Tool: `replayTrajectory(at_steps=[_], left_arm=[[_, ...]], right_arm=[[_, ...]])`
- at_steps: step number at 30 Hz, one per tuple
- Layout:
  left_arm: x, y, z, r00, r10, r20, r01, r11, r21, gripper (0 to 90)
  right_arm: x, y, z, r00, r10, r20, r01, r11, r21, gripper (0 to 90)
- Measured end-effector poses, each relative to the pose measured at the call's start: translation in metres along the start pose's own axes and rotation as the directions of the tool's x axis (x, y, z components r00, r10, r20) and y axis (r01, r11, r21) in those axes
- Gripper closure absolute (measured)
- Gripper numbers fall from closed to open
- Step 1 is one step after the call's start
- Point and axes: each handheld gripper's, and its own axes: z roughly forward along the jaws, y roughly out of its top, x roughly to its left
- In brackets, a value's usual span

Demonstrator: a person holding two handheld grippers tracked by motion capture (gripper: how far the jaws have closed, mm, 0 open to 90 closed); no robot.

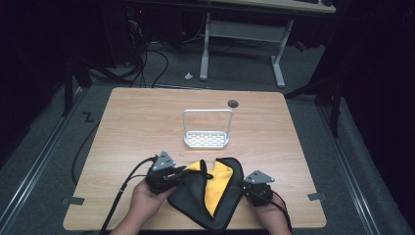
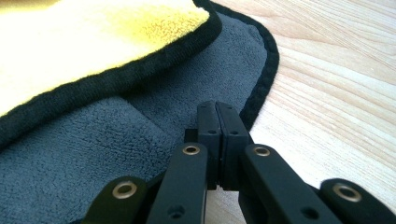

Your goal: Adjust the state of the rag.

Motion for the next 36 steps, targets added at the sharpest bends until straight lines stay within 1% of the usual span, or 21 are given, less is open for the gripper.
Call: replayTrajectory(at_steps=[2,4,6,8,9,10,11,12,14,15,16,17,19,20,22,24,25,28,31,34,36], left_arm=[[0.012,-0.011,-0.012,0.9991,-0.034,-0.023,0.034,0.9994,-0.003,81.3],[0.023,-0.025,-0.023,0.9968,-0.073,-0.032,0.073,0.9973,0.007,81.3],[0.030,-0.040,-0.032,0.9949,-0.089,-0.048,0.090,0.9956,0.026,81.3],[0.035,-0.056,-0.040,0.9922,-0.112,-0.055,0.114,0.9926,0.042,81.1],[0.041,-0.071,-0.045,0.9883,-0.141,-0.059,0.144,0.9876,0.061,80.6],[0.041,-0.071,-0.045,0.9883,-0.141,-0.059,0.144,0.9876,0.061,80.2],[0.044,-0.077,-0.046,0.9861,-0.157,-0.055,0.161,0.9839,0.078,80.2],[0.047,-0.086,-0.048,0.9835,-0.172,-0.056,0.178,0.9775,0.114,78.6],[0.048,-0.092,-0.051,0.9831,-0.169,-0.070,0.177,0.9751,0.133,75.7],[0.048,-0.092,-0.051,0.9831,-0.169,-0.070,0.177,0.9751,0.133,74.2],[0.049,-0.094,-0.054,0.9827,-0.169,-0.075,0.178,0.9742,0.138,72.9],[0.049,-0.095,-0.057,0.9814,-0.173,-0.083,0.183,0.9746,0.129,72.9],[0.052,-0.095,-0.064,0.9795,-0.169,-0.109,0.181,0.9773,0.110,70.4],[0.054,-0.094,-0.068,0.9767,-0.175,-0.124,0.187,0.9780,0.092,70.3],[0.055,-0.090,-0.076,0.9725,-0.196,-0.126,0.203,0.9783,0.043,70.2],[0.052,-0.083,-0.081,0.9716,-0.199,-0.128,0.200,0.9797,-0.001,69.9],[0.049,-0.079,-0.083,0.9735,-0.188,-0.131,0.187,0.9822,-0.020,69.6],[0.038,-0.068,-0.085,0.9781,-0.174,-0.115,0.166,0.9833,-0.075,68.3],[0.024,-0.056,-0.081,0.9864,-0.143,-0.081,0.135,0.9864,-0.093,65.2],[0.008,-0.043,-0.067,0.9957,-0.091,-0.019,0.089,0.9921,-0.089,58.6],[-0.004,-0.037,-0.054,0.9982,-0.048,0.037,0.051,0.9941,-0.096,49.5]], right_arm=[[0.000,0.000,0.000,1.0000,0.000,0.002,0.000,1.000,0.001,90.0],[0.000,0.000,0.000,1.0000,0.000,0.001,0.000,1.000,0.002,90.0],[0.000,0.000,0.000,1.0000,-0.003,0.001,0.003,1.000,0.002,90.0],[0.000,0.000,0.000,1.0000,-0.001,0.002,0.001,1.000,0.001,90.0],[0.000,0.001,0.000,1.0000,-0.003,0.003,0.003,1.000,0.002,90.0],[0.000,0.001,0.000,1.0000,-0.003,0.003,0.003,1.000,0.002,90.0],[0.000,0.001,0.000,1.0000,-0.002,0.003,0.002,1.000,0.002,90.0],[0.000,0.001,0.001,0.9999,-0.004,0.013,0.004,1.000,0.005,90.0],[-0.002,0.002,0.002,0.9996,-0.009,0.026,0.009,1.000,0.005,90.0],[-0.002,0.002,0.002,0.9996,-0.009,0.026,0.009,1.000,0.005,90.0],[-0.005,0.002,0.003,0.9987,-0.010,0.050,0.010,1.000,0.009,90.0],[-0.005,0.002,0.003,0.9987,-0.010,0.050,0.010,1.000,0.009,90.0],[-0.010,0.003,0.005,0.9978,0.006,0.066,-0.006,1.000,0.007,90.0],[-0.012,0.002,0.005,0.9975,0.009,0.070,-0.009,1.000,0.003,90.0],[-0.016,0.002,0.005,0.9974,0.035,0.063,-0.035,0.999,-0.001,89.2],[-0.016,0.002,-0.002,0.9972,0.032,0.067,-0.031,0.999,-0.025,88.7],[-0.015,0.002,-0.007,0.9970,0.032,0.070,-0.029,0.999,-0.043,88.6],[-0.008,0.003,-0.021,0.9967,0.020,0.079,-0.013,0.996,-0.090,88.6],[-0.002,0.002,-0.026,0.9981,0.005,0.062,0.001,0.995,-0.101,88.6],[0.002,0.003,-0.024,0.9990,-0.001,0.045,0.005,0.996,-0.090,88.2],[0.003,0.003,-0.019,0.9996,-0.002,0.028,0.004,0.997,-0.077,88.1]])
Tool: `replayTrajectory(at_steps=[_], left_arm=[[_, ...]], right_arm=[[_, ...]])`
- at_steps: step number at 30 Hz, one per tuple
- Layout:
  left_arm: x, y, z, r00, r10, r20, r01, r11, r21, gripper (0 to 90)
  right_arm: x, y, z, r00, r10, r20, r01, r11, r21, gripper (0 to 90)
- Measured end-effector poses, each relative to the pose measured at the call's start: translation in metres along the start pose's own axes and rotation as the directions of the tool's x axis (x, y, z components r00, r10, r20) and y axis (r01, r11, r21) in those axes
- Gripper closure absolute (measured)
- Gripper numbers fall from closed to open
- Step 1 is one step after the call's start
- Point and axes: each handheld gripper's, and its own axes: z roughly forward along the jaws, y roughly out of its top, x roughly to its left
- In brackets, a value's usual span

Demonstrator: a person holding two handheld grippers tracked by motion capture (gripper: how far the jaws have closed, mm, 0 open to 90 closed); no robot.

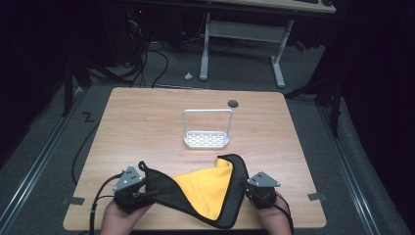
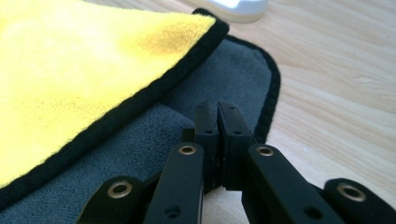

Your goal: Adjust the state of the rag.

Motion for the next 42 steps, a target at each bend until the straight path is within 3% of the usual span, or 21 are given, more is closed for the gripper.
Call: replayTrajectory(at_steps=[4,5,6,7,8,9,10,14,15,16,17,22,27,31,33,34,36,37,39,41,42], left_arm=[[-0.017,0.008,0.029,0.9953,0.034,0.090,-0.036,0.9992,0.015,42.8],[-0.022,0.010,0.036,0.9921,0.050,0.115,-0.053,0.9983,0.024,41.9],[-0.032,0.010,0.053,0.9835,0.099,0.151,-0.110,0.9919,0.064,39.4],[-0.032,0.010,0.053,0.9835,0.099,0.151,-0.110,0.9919,0.064,38.5],[-0.038,0.009,0.062,0.9807,0.119,0.156,-0.136,0.9847,0.108,36.8],[-0.047,0.003,0.079,0.9734,0.176,0.146,-0.203,0.9596,0.195,35.8],[-0.047,0.003,0.079,0.9734,0.176,0.146,-0.203,0.9596,0.195,35.9],[-0.054,-0.012,0.097,0.9535,0.285,0.097,-0.301,0.9058,0.298,43.1],[-0.055,-0.015,0.098,0.9491,0.305,0.079,-0.314,0.9011,0.298,56.5],[-0.055,-0.016,0.097,0.9462,0.316,0.071,-0.322,0.8989,0.297,56.5],[-0.054,-0.018,0.097,0.9519,0.297,0.073,-0.306,0.9049,0.296,68.9],[-0.051,-0.019,0.094,0.9586,0.280,0.052,-0.283,0.9149,0.288,89.9],[-0.042,-0.013,0.080,0.9729,0.229,0.030,-0.230,0.9472,0.223,90.0],[-0.039,-0.011,0.067,0.9766,0.213,0.032,-0.215,0.9568,0.196,90.0],[-0.035,-0.013,0.065,0.9844,0.162,0.067,-0.173,0.9647,0.199,88.5],[-0.033,-0.015,0.065,0.9865,0.122,0.109,-0.143,0.9681,0.206,64.9],[-0.032,-0.021,0.066,0.9822,0.101,0.159,-0.134,0.9685,0.210,58.1],[-0.033,-0.024,0.068,0.9809,0.114,0.158,-0.147,0.9636,0.223,53.9],[-0.036,-0.030,0.074,0.9792,0.155,0.131,-0.186,0.9453,0.268,49.3],[-0.039,-0.035,0.074,0.9734,0.204,0.104,-0.224,0.9404,0.255,51.5],[-0.039,-0.036,0.073,0.9707,0.223,0.089,-0.239,0.9376,0.253,58.6]], right_arm=[[0.000,-0.001,0.002,1.0000,0.004,-0.009,-0.004,1.000,0.009,87.9],[0.000,-0.001,0.002,0.9999,0.005,-0.010,-0.005,1.000,0.014,87.9],[0.000,-0.002,0.003,0.9999,0.004,-0.013,-0.004,1.000,0.015,87.9],[0.000,-0.002,0.003,0.9999,0.004,-0.013,-0.004,1.000,0.015,87.9],[0.000,-0.002,0.004,0.9998,0.004,-0.017,-0.004,1.000,0.018,87.6],[0.000,-0.002,0.004,0.9998,0.005,-0.017,-0.004,1.000,0.019,87.6],[0.000,-0.002,0.004,0.9998,0.005,-0.017,-0.004,1.000,0.019,87.6],[0.000,-0.003,0.005,0.9996,0.002,-0.030,-0.001,1.000,0.028,87.4],[0.001,-0.003,0.006,0.9994,0.000,-0.034,0.001,0.999,0.032,87.4],[0.001,-0.003,0.006,0.9994,0.000,-0.034,0.001,0.999,0.032,87.4],[0.001,-0.003,0.007,0.9993,-0.005,-0.036,0.006,0.999,0.034,87.4],[0.002,-0.004,0.010,0.9993,-0.010,-0.036,0.012,0.999,0.051,87.6],[0.001,-0.005,0.014,0.9993,-0.006,-0.036,0.009,0.997,0.076,88.1],[0.002,-0.005,0.015,0.9995,-0.004,-0.032,0.006,0.997,0.079,88.2],[0.002,-0.005,0.015,0.9995,-0.003,-0.032,0.005,0.997,0.080,88.1],[0.002,-0.005,0.015,0.9995,-0.004,-0.033,0.006,0.997,0.080,88.2],[0.002,-0.005,0.015,0.9994,-0.004,-0.033,0.007,0.997,0.080,88.1],[0.002,-0.005,0.015,0.9994,-0.005,-0.034,0.007,0.997,0.079,88.1],[0.002,-0.005,0.016,0.9993,-0.003,-0.036,0.006,0.997,0.079,88.1],[0.002,-0.005,0.015,0.9993,-0.002,-0.037,0.005,0.997,0.078,88.1],[0.002,-0.006,0.015,0.9993,-0.001,-0.037,0.004,0.997,0.078,88.1]])
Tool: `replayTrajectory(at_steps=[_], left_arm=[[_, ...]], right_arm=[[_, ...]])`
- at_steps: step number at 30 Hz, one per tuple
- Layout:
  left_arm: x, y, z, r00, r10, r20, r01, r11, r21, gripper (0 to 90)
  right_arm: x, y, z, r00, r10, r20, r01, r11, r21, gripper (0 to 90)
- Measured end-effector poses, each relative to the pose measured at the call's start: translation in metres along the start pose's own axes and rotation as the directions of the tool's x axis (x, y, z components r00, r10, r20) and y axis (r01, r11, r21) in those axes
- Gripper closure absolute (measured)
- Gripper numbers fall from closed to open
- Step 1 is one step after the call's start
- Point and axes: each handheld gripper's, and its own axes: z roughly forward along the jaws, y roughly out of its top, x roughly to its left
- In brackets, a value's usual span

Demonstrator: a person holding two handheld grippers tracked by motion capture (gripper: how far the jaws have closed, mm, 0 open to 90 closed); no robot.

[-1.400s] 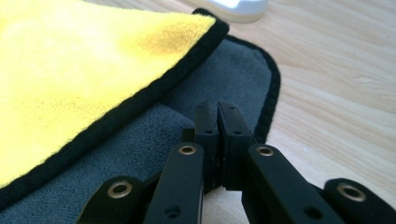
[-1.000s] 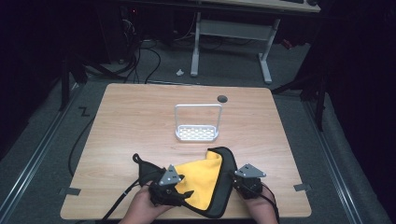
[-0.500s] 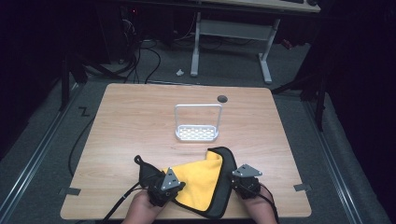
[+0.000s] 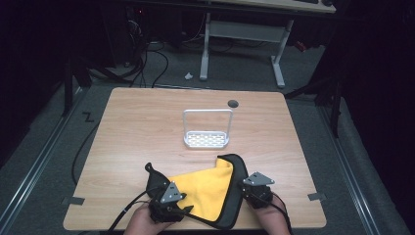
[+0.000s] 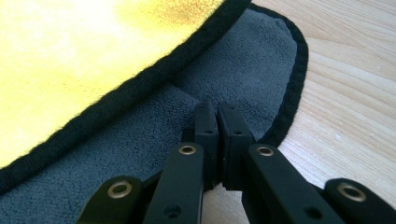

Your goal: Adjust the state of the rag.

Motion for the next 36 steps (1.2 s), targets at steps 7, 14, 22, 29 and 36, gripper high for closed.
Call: replayTrajectory(at_steps=[7,14,22,29,36], left_arm=[[0.001,0.000,-0.003,0.9991,-0.042,-0.001,0.042,0.9991,-0.011,84.7],[0.018,0.005,-0.029,0.9869,-0.148,0.065,0.155,0.9806,-0.120,84.9],[0.027,0.004,-0.046,0.9766,-0.192,0.097,0.206,0.9661,-0.156,85.1],[0.032,0.002,-0.053,0.9705,-0.221,0.097,0.234,0.9584,-0.163,86.4],[0.060,-0.009,-0.074,0.9489,-0.313,0.041,0.314,0.9247,-0.215,87.1]], right_arm=[[0.000,0.000,0.000,1.0000,-0.002,-0.001,0.002,1.000,-0.001,88.1],[0.000,0.000,0.000,1.0000,-0.005,0.001,0.005,1.000,0.002,88.2],[0.005,0.004,0.001,0.9997,-0.022,-0.006,0.022,1.000,0.016,90.0],[0.001,0.003,0.001,0.9998,-0.016,-0.009,0.016,1.000,0.016,90.0],[-0.009,-0.001,-0.001,0.9998,0.013,0.013,-0.013,1.000,0.020,90.0]])
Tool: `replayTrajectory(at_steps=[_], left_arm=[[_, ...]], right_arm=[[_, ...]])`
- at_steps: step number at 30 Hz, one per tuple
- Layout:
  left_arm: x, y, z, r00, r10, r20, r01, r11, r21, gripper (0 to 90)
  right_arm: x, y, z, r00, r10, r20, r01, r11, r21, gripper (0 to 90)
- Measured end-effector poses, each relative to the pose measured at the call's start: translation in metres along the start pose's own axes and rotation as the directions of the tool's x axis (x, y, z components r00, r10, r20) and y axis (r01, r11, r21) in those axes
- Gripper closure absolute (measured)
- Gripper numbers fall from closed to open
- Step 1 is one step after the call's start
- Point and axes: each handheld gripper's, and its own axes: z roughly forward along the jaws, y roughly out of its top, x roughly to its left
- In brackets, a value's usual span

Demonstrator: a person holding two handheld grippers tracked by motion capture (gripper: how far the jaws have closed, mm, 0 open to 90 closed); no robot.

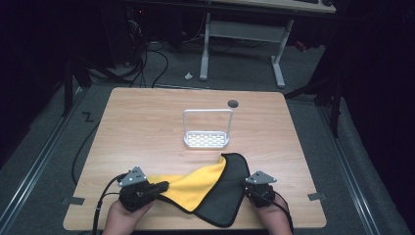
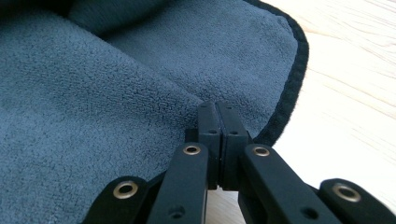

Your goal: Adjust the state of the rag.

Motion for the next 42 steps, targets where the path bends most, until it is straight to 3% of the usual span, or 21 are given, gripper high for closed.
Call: replayTrajectory(at_steps=[2,6,11,13,14,16,19,22,24,27,31,35,39,40,42], left_arm=[[0.015,-0.002,-0.006,0.9985,-0.047,-0.030,0.046,0.9989,-0.009,87.0],[0.043,-0.012,-0.009,0.9868,-0.150,-0.061,0.150,0.9887,-0.008,86.9],[0.058,-0.019,0.000,0.9736,-0.205,-0.102,0.206,0.9784,0.008,83.6],[0.059,-0.018,-0.003,0.9714,-0.219,-0.093,0.218,0.9757,-0.014,75.2],[0.059,-0.017,-0.005,0.9717,-0.219,-0.088,0.218,0.9756,-0.024,70.3],[0.056,-0.015,-0.011,0.9756,-0.201,-0.088,0.198,0.9793,-0.045,69.1],[0.047,-0.013,-0.015,0.9828,-0.159,-0.094,0.155,0.9867,-0.048,66.7],[0.027,-0.008,-0.010,0.9933,-0.076,-0.087,0.075,0.9971,-0.017,63.4],[0.010,-0.006,-0.002,0.9980,-0.011,-0.062,0.011,0.9999,0.008,61.3],[-0.007,-0.010,0.016,0.9992,0.034,-0.022,-0.033,0.9972,0.067,58.6],[-0.020,-0.018,0.039,0.9971,0.074,-0.014,-0.072,0.9878,0.138,53.0],[-0.033,-0.023,0.058,0.9931,0.116,0.018,-0.117,0.9758,0.185,49.6],[-0.047,-0.026,0.070,0.9868,0.162,0.008,-0.160,0.9686,0.190,43.6],[-0.052,-0.026,0.072,0.9817,0.190,-0.016,-0.183,0.9634,0.196,43.7],[-0.058,-0.027,0.073,0.9613,0.267,-0.069,-0.247,0.9459,0.210,54.6]], right_arm=[[-0.005,-0.001,-0.001,0.9998,0.009,0.015,-0.009,1.000,0.001,90.0],[-0.018,-0.005,-0.002,0.9981,0.038,0.048,-0.039,0.999,0.007,90.0],[-0.026,-0.006,-0.002,0.9933,0.050,0.104,-0.052,0.998,0.020,90.0],[-0.028,-0.008,-0.003,0.9921,0.069,0.104,-0.071,0.997,0.013,90.0],[-0.028,-0.007,-0.006,0.9918,0.073,0.104,-0.072,0.997,-0.015,90.0],[-0.023,-0.004,-0.013,0.9917,0.083,0.098,-0.078,0.995,-0.055,90.0],[0.000,0.003,-0.022,0.9985,0.051,0.021,-0.048,0.994,-0.101,90.0],[0.038,0.005,-0.017,0.9953,-0.051,-0.082,0.045,0.996,-0.074,90.0],[0.055,0.008,-0.012,0.9883,-0.113,-0.102,0.108,0.993,-0.056,90.0],[0.068,0.007,-0.004,0.9815,-0.159,-0.107,0.158,0.987,-0.017,90.0],[0.054,-0.001,-0.010,0.9878,-0.140,-0.068,0.140,0.990,-0.001,90.0],[0.028,-0.014,-0.020,0.9968,-0.078,-0.014,0.078,0.997,0.011,90.0],[0.014,-0.020,-0.023,0.9997,-0.021,-0.011,0.021,1.000,0.008,90.0],[0.014,-0.020,-0.023,0.9997,-0.022,-0.006,0.022,1.000,0.007,90.0],[0.016,-0.019,-0.022,0.9991,-0.041,0.006,0.041,0.999,0.007,90.0]])
